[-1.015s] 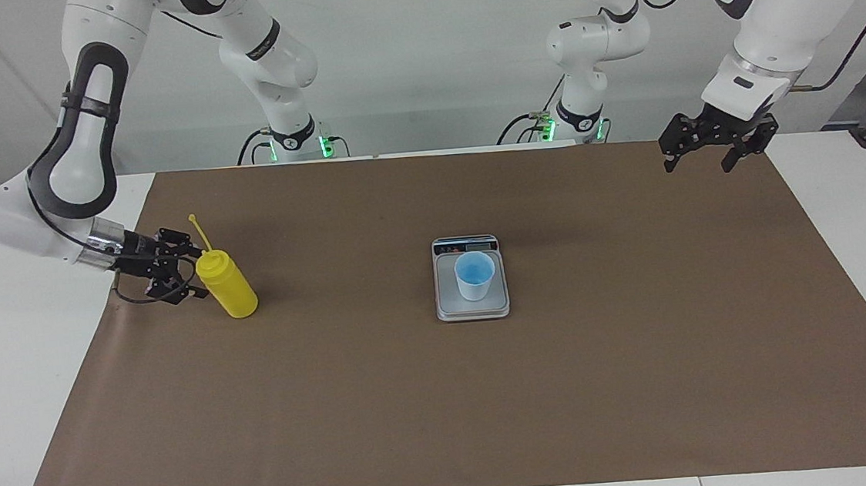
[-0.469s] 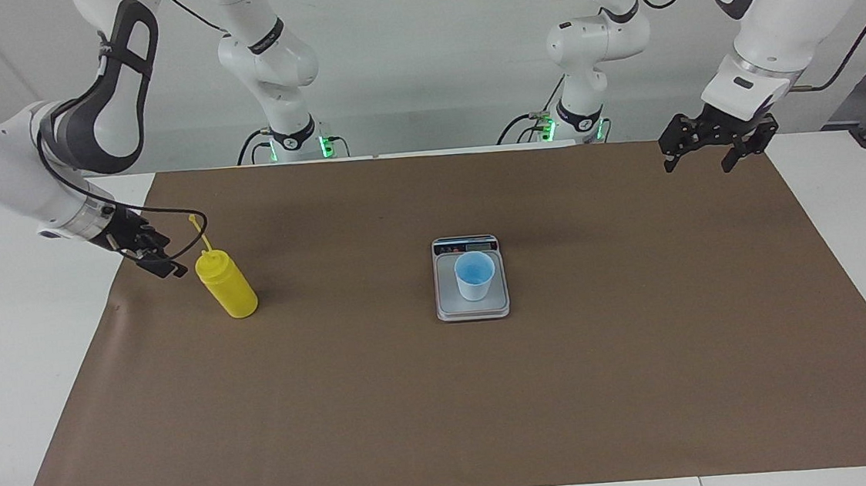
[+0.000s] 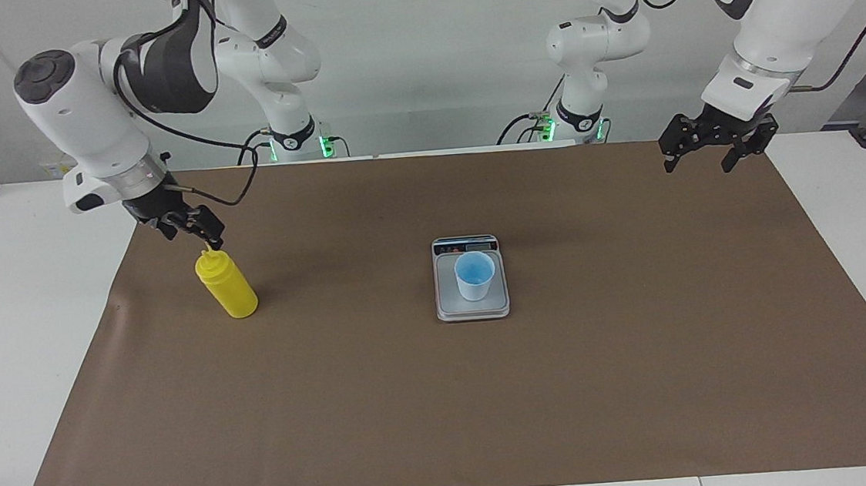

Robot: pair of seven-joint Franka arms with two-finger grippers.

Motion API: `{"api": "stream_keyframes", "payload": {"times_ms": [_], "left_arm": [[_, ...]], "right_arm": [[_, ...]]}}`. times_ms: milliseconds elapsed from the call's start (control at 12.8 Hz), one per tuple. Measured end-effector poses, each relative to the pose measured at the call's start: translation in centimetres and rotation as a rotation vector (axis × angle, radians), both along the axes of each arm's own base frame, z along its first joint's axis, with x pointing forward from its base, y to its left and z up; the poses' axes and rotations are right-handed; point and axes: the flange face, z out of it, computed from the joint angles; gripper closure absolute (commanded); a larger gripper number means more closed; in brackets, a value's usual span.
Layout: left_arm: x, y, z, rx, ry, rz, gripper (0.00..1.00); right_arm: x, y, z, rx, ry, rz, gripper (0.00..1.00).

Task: Pour seasoning into cup on scale with both arms

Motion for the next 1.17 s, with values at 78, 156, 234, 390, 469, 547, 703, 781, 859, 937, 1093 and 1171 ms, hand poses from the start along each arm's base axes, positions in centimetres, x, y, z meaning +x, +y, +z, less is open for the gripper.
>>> {"api": "stream_keyframes", "payload": {"times_ms": [78, 156, 234, 390, 469, 547, 703, 781, 859, 937, 1093, 1171], "left_arm": [[0.0, 0.0, 0.0, 0.0, 0.0, 0.0, 0.0], [0.0, 0.0, 0.0, 0.0, 0.0, 0.0, 0.0], [0.0, 0.0, 0.0, 0.0, 0.0, 0.0, 0.0], [0.0, 0.0, 0.0, 0.0, 0.0, 0.0, 0.0], [0.0, 0.0, 0.0, 0.0, 0.0, 0.0, 0.0], [0.0, 0.0, 0.0, 0.0, 0.0, 0.0, 0.0], [0.0, 0.0, 0.0, 0.0, 0.0, 0.0, 0.0], [0.0, 0.0, 0.0, 0.0, 0.0, 0.0, 0.0], [0.0, 0.0, 0.0, 0.0, 0.0, 0.0, 0.0], [0.0, 0.0, 0.0, 0.0, 0.0, 0.0, 0.0], [0.0, 0.0, 0.0, 0.0, 0.0, 0.0, 0.0], [0.0, 0.0, 0.0, 0.0, 0.0, 0.0, 0.0]], "right_arm": [[0.1, 1.3, 0.8, -0.024, -0.018, 0.032, 0.0], [0.2, 2.4, 1.8, -0.035, -0.039, 0.053, 0.0], [0.2, 3.0, 3.1, -0.039, -0.061, 0.065, 0.0], [-0.1, 4.6, 6.0, -0.039, -0.08, 0.092, 0.0], [-0.3, 5.3, 6.9, -0.039, -0.081, 0.105, 0.0], [-0.6, 5.8, 7.6, -0.04, -0.079, 0.113, 0.0], [-0.9, 5.7, 8.7, -0.044, -0.067, 0.116, 0.0], [-1.1, 5.3, 9.2, -0.045, -0.06, 0.134, 0.0], [-1.2, 4.9, 9.5, -0.046, -0.05, 0.163, 0.0], [-1.4, 4.4, 9.7, -0.047, -0.037, 0.19, 0.0], [-1.9, 3.5, 9.9, -0.047, -0.019, 0.208, 0.0], [-2.0, 3.2, 10.0, -0.048, -0.013, 0.215, 0.0]]}}
